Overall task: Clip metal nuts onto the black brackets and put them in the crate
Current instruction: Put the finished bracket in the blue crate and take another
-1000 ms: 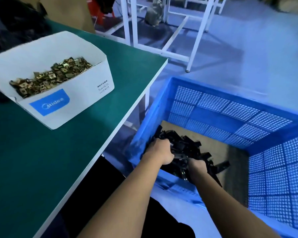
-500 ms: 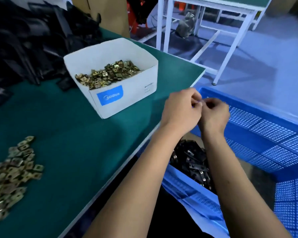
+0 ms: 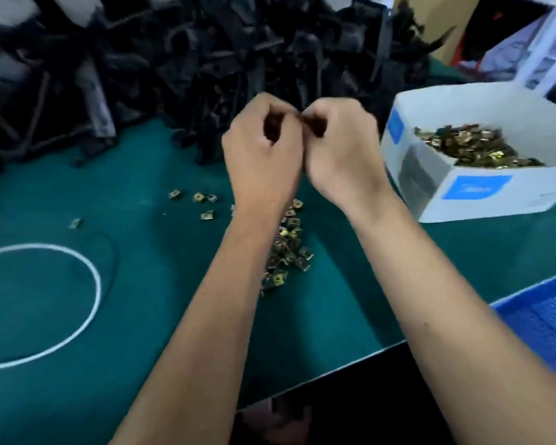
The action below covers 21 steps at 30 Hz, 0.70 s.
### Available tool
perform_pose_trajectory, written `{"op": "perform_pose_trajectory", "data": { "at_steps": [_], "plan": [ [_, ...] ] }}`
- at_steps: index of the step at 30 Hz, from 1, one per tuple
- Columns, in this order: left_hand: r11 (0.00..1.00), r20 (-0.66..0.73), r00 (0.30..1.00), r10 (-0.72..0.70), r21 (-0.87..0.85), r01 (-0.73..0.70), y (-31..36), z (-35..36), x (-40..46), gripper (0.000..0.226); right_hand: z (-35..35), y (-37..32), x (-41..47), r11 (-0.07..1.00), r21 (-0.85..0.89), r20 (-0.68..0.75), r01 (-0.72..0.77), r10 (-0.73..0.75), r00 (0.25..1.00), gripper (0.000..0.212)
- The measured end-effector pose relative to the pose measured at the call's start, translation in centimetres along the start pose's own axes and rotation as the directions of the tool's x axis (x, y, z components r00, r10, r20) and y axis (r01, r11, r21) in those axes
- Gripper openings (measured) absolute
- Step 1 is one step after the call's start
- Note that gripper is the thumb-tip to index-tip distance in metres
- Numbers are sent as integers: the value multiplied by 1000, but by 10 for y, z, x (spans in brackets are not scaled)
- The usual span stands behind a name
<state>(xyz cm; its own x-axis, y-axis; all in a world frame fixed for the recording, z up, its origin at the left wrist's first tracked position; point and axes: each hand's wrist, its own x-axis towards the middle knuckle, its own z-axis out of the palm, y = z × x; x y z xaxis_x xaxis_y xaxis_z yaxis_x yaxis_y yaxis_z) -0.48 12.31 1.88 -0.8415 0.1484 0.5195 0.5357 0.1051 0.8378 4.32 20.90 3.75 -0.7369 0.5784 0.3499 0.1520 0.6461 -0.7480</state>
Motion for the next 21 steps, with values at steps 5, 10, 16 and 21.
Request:
{"op": "perform_pose_trajectory", "data": {
  "at_steps": [5, 10, 16, 21],
  "plan": [
    [946, -95, 991, -99, 300, 123, -79, -84, 9, 12, 105, -15, 15, 915, -346, 363, 206, -72, 929, 48],
    [926, -362, 902, -233, 199, 319, -117, -116, 23, 11, 164, -22, 22, 808, -518, 393, 280, -67, 917, 71],
    [933, -382, 886, -262, 136, 335, -119, -110, 30, 12, 178, -24, 34, 900, -335, 213, 279, -216, 953, 21],
    [925, -394, 863, -316, 75, 373, -122, -108, 33, 13, 179, -22, 39, 905, -367, -61, 215, -254, 965, 48]
  ]
}}
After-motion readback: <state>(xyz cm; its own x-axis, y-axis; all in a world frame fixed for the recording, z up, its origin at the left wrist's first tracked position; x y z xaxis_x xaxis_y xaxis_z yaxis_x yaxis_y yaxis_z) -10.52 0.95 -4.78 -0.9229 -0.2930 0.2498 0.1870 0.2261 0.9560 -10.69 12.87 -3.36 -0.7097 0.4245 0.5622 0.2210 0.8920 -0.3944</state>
